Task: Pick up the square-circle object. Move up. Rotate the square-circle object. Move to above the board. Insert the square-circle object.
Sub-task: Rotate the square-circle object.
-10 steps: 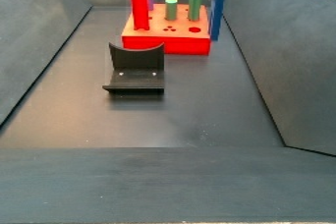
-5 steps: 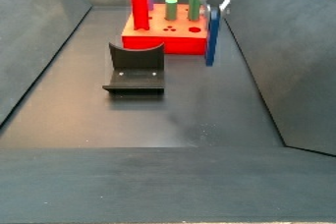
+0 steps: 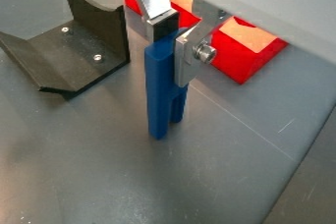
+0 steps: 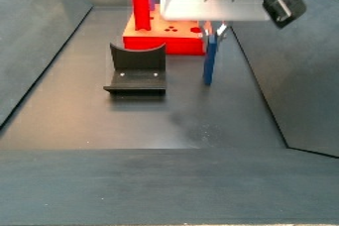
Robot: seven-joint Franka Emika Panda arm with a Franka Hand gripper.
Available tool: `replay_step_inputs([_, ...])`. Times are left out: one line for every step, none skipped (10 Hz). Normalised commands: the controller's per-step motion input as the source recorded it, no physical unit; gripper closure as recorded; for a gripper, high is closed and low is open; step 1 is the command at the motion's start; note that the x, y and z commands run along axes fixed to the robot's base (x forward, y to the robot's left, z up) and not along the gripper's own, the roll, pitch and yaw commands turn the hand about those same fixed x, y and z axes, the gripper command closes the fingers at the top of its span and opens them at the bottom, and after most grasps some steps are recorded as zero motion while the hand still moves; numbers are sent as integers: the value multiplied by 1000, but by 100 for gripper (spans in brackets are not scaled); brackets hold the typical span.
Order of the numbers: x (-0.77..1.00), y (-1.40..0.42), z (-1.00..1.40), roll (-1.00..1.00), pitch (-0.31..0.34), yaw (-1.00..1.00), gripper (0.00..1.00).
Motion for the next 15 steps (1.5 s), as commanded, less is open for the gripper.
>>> replay_step_inputs([25, 2, -360, 60, -39, 22, 100])
replay_step_inputs([25, 2, -360, 60, -39, 22, 100])
replay_step_inputs([1, -3, -362, 58, -23, 21, 100])
replay_step_inputs([5, -3, -360, 59, -24, 21, 100])
replay_step_inputs([6, -4, -360, 59, -25, 20, 100])
replay_step_inputs([0, 0, 0, 59, -24, 20, 0])
replay_step_inputs([0, 0, 987, 59, -28, 20, 0])
replay_step_inputs([-19, -3, 956, 57, -11, 20, 0])
replay_step_inputs([-30, -6, 797, 51, 20, 22, 0])
replay_step_inputs([-27, -6, 695, 48, 29, 23, 0])
replay_step_inputs([-16, -7, 470, 44, 39, 24, 0])
replay_step_inputs([-13, -8, 287, 41, 46, 26, 0])
replay_step_inputs([0, 0, 0, 6, 7, -1000, 0])
replay_step_inputs([17, 16, -51, 6, 6, -1000, 0])
replay_step_inputs([24, 19, -26, 7, 4, -1000, 0])
